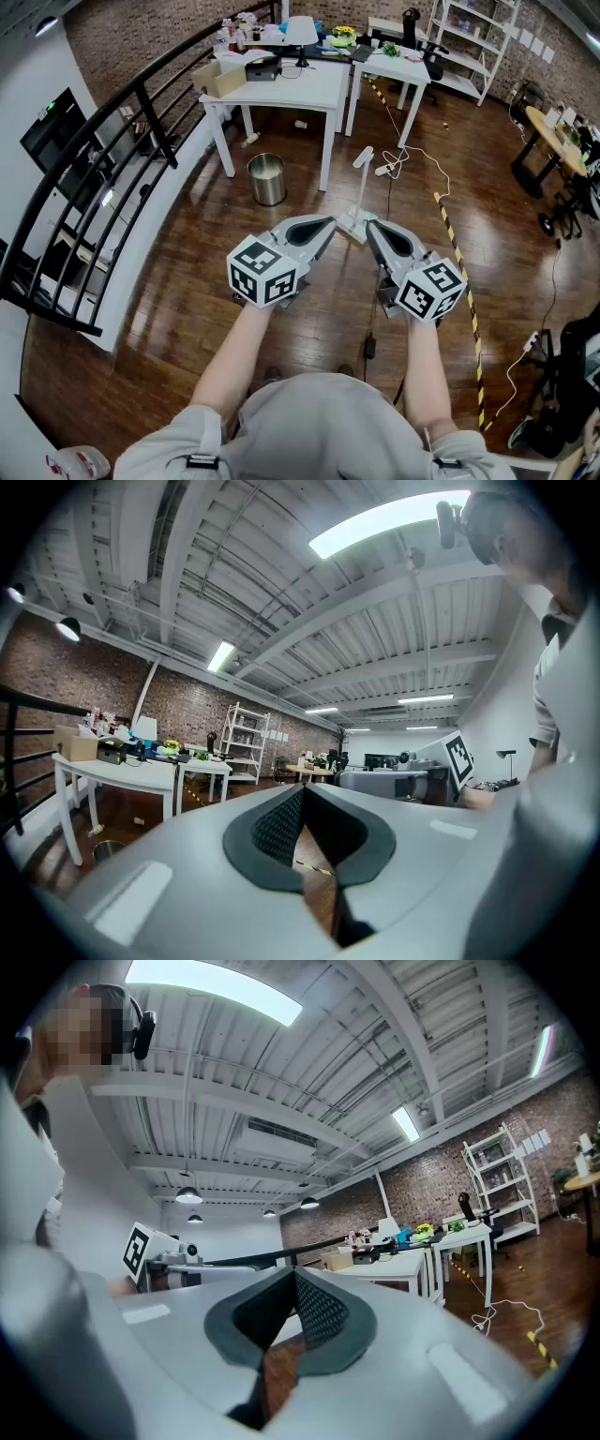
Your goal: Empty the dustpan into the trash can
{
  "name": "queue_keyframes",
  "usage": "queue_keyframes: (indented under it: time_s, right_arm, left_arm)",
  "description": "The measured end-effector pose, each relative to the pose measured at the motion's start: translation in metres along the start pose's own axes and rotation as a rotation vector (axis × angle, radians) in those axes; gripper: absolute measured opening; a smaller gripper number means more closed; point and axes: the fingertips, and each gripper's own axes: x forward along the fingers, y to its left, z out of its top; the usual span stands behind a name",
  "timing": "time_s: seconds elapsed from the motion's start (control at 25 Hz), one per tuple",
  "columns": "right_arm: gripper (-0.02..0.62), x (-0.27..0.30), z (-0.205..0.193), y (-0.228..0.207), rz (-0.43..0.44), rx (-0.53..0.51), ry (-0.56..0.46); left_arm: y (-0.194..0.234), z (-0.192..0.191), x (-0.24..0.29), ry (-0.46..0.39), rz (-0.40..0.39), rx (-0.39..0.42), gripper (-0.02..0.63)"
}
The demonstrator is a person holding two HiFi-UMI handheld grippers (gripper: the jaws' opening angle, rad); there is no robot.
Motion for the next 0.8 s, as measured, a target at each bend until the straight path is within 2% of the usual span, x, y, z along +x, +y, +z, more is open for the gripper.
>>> queue_keyframes:
  time_s: [0.4,0.52,0.8]
  right_arm:
    - [0.000,0.021,0.001,-0.021,-0.097,-0.047,0.007]
    - [0.000,0.029,0.000,-0.038,-0.081,-0.043,0.008]
    - [0.000,0.032,-0.001,-0.115,0.014,0.015,-0.023]
  left_arm:
    - [0.028,0.003,0.006,0.004,-0.061,0.021,0.005]
    - [0.042,-0.001,0.025,0.008,-0.055,0.011,0.006]
    - [0.064,-0.012,0.105,0.031,0.036,-0.003,0.005]
